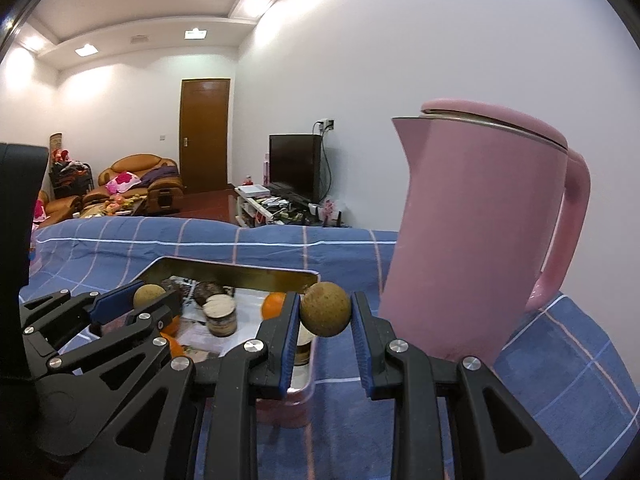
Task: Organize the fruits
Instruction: 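Lower both kiwis into the tin box and open both tools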
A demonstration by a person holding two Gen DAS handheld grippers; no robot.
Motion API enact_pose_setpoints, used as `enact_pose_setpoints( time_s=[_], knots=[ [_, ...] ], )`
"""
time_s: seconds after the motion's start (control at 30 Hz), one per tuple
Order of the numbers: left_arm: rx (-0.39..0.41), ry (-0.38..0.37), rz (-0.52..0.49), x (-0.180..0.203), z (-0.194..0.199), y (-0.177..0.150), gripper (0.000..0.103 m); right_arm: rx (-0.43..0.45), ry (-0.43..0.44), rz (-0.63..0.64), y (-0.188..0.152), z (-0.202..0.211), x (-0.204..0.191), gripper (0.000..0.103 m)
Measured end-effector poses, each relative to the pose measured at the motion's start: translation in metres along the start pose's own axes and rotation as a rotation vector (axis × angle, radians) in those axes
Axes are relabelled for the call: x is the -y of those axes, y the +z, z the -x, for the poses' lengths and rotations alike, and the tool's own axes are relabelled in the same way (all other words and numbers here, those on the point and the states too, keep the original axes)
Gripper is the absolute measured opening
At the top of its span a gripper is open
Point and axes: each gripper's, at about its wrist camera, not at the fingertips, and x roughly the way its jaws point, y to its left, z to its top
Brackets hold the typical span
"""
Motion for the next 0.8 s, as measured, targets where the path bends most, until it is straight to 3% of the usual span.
enact_pose_setpoints(
  time_s=[0.27,0.8],
  knots=[
    [-0.001,-0.014,0.040,-0.006,-0.015,0.010,0.029,0.009,-0.017,-0.022,0.007,-0.008,0.005,0.028],
    [-0.039,0.020,0.094,-0.033,-0.048,0.021,0.029,-0.028,0.051,-0.006,0.026,-0.057,-0.023,0.028]
  ],
)
